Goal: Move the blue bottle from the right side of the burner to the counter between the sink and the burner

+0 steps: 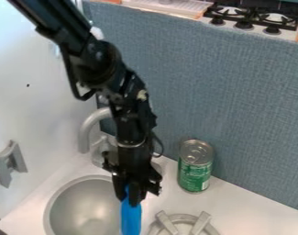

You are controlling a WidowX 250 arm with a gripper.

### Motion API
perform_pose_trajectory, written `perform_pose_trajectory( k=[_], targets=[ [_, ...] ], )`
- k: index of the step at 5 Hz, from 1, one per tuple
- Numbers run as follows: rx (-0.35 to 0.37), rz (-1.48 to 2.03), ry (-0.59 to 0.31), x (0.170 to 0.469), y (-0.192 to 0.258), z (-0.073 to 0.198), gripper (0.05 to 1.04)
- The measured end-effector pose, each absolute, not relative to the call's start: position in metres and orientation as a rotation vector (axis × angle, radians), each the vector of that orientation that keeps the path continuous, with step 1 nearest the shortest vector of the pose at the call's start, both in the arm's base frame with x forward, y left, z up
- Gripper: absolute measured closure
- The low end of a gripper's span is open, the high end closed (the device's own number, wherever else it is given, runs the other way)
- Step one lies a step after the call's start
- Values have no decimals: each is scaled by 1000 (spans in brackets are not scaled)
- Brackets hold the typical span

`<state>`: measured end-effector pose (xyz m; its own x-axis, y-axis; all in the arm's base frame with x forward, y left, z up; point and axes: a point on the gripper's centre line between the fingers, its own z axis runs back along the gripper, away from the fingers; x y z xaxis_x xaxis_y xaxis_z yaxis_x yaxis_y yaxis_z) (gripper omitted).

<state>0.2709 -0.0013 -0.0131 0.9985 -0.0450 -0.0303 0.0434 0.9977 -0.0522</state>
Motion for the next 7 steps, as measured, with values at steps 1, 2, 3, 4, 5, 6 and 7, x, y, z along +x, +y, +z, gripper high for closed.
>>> perform_pose_trajectory(
  k=[1,2,3,4,5,6,7],
  targets=[
    [-75,-55,6,275,-4,-18,742],
    [-78,-63,15,275,-4,-22,742],
    [-65,-59,38,274,-2,-23,742],
    [-57,-42,46,273,-1,-23,696],
    [-84,-47,70,275,-5,-23,393],
    [-113,-38,82,275,-9,-22,117],
    [-114,-33,85,273,-10,-16,75]
  ],
)
